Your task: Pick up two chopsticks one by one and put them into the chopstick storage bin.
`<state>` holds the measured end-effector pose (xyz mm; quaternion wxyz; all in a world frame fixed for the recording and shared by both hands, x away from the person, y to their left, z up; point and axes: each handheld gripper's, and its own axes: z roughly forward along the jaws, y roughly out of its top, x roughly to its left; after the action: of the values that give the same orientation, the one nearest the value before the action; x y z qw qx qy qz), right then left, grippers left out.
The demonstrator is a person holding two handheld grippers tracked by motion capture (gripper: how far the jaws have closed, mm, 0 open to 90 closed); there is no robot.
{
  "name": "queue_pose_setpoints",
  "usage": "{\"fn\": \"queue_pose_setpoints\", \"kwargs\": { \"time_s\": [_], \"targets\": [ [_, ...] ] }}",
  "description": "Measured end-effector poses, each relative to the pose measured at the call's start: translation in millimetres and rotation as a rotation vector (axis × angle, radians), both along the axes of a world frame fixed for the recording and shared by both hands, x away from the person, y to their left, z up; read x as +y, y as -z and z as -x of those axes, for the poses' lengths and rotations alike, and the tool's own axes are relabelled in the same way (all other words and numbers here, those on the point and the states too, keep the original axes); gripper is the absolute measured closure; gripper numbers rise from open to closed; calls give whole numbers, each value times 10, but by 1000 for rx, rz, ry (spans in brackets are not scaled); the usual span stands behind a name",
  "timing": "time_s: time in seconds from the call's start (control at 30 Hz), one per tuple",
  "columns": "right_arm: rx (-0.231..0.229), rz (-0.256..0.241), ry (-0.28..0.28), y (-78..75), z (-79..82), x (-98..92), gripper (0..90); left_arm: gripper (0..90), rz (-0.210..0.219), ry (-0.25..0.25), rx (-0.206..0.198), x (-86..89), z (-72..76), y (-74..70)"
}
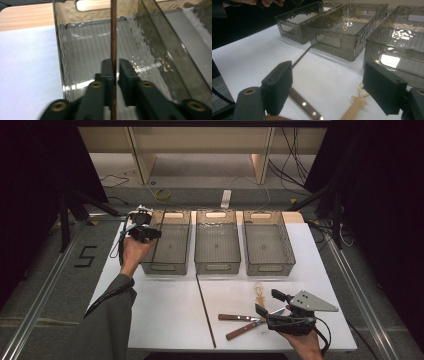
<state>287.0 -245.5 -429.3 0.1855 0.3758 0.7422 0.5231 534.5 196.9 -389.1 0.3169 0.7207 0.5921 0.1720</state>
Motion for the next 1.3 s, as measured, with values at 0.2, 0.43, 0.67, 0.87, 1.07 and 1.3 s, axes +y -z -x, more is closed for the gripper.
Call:
{"fn": "queue_pose_setpoints", "kwargs": {
  "time_s": [0.2, 0.43, 0.67, 0.87, 1.07, 1.3],
  "targets": [
    [1, 0, 2, 3, -3, -8, 249, 521, 66, 4, 37, 2, 46, -61],
    [1, 1, 7, 3, -4, -11, 249, 319, 112, 18, 18, -101, 359, -275],
    [3, 1, 7, 8, -7, -7, 247, 233, 96, 83, 27, -263, 749, -336],
    [-3, -2, 4, -9, 6, -10, 247, 207, 88, 110, 28, -342, 927, -291],
    [-6, 2, 3, -12, 13, -8, 247, 172, 76, 132, 38, -466, 1039, -239],
    [0, 4, 5, -10, 10, -10, 247, 158, 38, 140, 84, -594, 1109, -94]
  ]
}}
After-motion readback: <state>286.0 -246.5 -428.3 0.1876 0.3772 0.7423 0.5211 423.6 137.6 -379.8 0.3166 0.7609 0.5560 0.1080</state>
